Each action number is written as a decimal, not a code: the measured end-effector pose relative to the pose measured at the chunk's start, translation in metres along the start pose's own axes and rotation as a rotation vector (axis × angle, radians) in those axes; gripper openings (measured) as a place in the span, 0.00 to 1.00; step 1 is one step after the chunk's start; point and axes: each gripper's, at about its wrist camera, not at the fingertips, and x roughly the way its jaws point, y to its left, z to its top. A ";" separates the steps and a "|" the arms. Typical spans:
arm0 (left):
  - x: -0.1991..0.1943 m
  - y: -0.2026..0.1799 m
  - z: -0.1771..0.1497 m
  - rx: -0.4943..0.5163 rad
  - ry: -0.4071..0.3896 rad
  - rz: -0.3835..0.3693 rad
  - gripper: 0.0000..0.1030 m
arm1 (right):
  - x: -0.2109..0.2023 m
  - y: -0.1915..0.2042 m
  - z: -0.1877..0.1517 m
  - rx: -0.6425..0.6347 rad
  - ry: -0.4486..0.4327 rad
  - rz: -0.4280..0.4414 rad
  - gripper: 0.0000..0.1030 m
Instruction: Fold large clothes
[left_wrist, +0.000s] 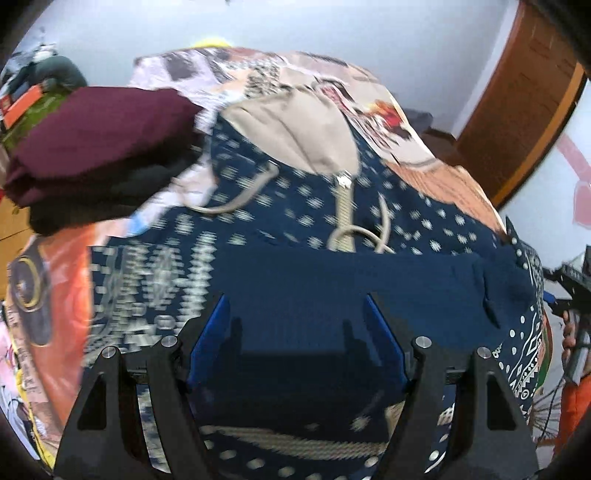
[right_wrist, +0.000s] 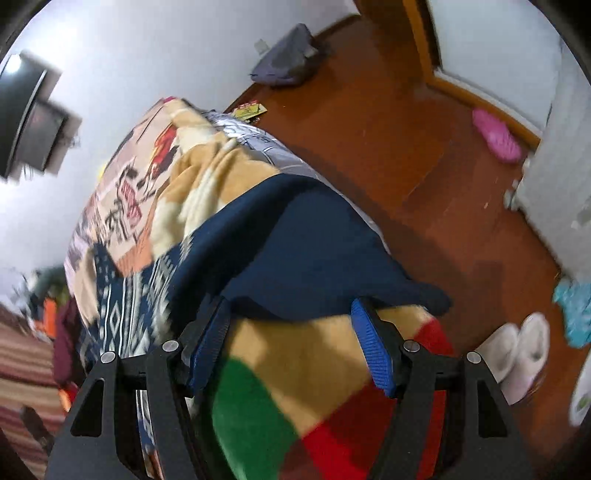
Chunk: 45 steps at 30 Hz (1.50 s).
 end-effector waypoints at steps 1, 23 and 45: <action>0.005 -0.004 0.000 0.004 0.010 -0.007 0.72 | 0.004 -0.003 0.003 0.030 -0.005 0.012 0.65; 0.047 -0.043 -0.015 0.044 0.085 0.003 0.72 | -0.111 0.034 0.045 -0.109 -0.375 -0.042 0.04; -0.094 0.000 -0.009 0.040 -0.186 -0.044 0.72 | -0.119 0.265 -0.061 -0.542 -0.315 0.250 0.04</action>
